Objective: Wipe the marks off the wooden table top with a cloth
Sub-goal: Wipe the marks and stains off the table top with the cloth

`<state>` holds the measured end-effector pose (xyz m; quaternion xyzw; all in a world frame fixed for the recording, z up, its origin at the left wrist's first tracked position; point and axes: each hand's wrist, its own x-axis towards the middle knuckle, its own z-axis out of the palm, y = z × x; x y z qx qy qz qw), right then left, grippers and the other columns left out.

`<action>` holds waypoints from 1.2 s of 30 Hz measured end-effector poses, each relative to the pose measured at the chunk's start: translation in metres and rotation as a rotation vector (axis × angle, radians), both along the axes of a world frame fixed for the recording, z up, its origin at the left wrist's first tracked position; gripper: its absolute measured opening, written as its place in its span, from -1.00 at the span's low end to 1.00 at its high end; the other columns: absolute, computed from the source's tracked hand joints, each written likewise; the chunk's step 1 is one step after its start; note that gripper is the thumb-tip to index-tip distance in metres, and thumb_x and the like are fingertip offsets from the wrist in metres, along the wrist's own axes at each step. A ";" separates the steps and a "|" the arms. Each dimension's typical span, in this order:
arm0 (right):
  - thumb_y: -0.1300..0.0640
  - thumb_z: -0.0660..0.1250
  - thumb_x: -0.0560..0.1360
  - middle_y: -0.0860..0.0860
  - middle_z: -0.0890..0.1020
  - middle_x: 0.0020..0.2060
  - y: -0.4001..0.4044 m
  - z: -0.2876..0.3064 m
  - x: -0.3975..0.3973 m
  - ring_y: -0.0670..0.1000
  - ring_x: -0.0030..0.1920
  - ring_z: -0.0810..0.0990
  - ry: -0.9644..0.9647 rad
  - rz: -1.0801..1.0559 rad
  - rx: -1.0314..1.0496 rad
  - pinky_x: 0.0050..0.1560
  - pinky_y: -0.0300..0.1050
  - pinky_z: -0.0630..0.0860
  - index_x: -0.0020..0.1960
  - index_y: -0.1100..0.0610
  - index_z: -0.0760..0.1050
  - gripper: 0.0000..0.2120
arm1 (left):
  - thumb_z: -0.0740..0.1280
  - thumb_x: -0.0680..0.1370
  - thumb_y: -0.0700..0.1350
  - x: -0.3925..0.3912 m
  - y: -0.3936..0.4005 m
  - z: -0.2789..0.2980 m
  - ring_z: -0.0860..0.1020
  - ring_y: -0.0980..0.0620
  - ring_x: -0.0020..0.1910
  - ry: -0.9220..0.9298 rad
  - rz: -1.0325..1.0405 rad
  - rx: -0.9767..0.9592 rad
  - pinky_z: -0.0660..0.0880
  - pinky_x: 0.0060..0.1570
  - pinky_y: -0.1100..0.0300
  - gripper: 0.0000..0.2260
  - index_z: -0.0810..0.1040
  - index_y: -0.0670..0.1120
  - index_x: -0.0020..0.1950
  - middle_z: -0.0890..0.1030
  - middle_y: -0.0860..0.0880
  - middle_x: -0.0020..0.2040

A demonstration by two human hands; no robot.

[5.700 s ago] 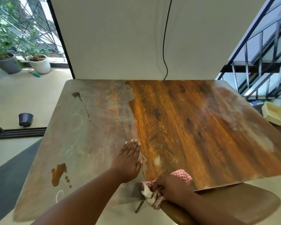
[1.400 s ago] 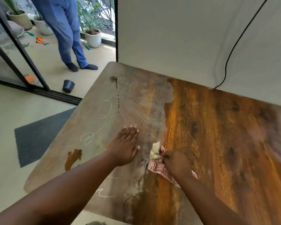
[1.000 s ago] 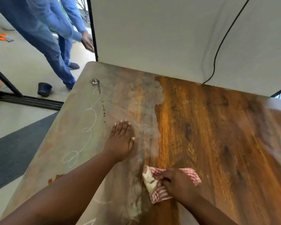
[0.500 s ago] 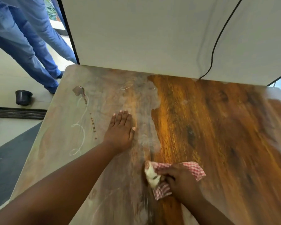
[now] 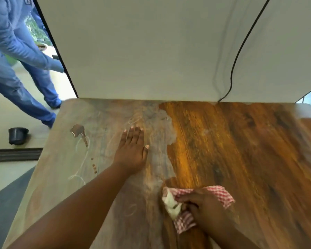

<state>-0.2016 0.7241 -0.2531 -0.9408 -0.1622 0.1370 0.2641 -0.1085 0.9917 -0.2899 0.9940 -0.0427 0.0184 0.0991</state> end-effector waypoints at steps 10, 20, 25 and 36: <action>0.17 0.33 0.34 -0.10 0.68 -0.10 0.067 -0.006 0.062 -0.08 -0.07 0.59 -0.112 0.130 -0.002 -0.07 -0.25 0.42 -0.01 -0.11 0.64 -0.70 | -0.17 0.57 0.07 0.014 -0.001 -0.003 -0.22 -0.06 0.55 -0.030 0.085 -0.056 -0.42 0.44 0.07 -0.40 -0.12 -0.15 0.56 -0.09 -0.13 0.59; 0.21 0.26 0.48 0.08 0.63 0.03 0.069 -0.014 0.183 0.13 0.03 0.57 -0.165 -0.161 -0.095 -0.01 -0.10 0.45 0.08 0.04 0.61 -0.75 | -0.15 0.57 0.09 0.019 -0.001 -0.005 -0.27 -0.03 0.53 -0.013 0.098 -0.074 -0.36 0.47 0.02 -0.39 -0.16 -0.13 0.56 -0.13 -0.10 0.59; 0.22 0.25 0.44 0.04 0.62 0.07 0.118 -0.017 0.200 0.09 0.03 0.56 -0.180 -0.065 -0.034 0.01 -0.12 0.45 0.04 -0.05 0.62 -0.71 | -0.18 0.55 0.09 0.022 0.000 -0.008 -0.28 -0.01 0.53 -0.015 0.085 -0.071 -0.39 0.46 0.05 -0.39 -0.15 -0.11 0.57 -0.12 -0.09 0.59; 0.20 0.21 0.49 0.16 0.58 0.12 0.117 -0.018 0.246 0.18 0.08 0.54 -0.255 -0.172 -0.135 0.05 -0.04 0.48 0.24 0.00 0.52 -0.64 | -0.21 0.51 0.06 0.021 0.001 -0.011 -0.43 0.02 0.47 -0.005 0.074 -0.080 -0.48 0.40 0.12 -0.41 -0.38 -0.06 0.46 -0.34 -0.03 0.50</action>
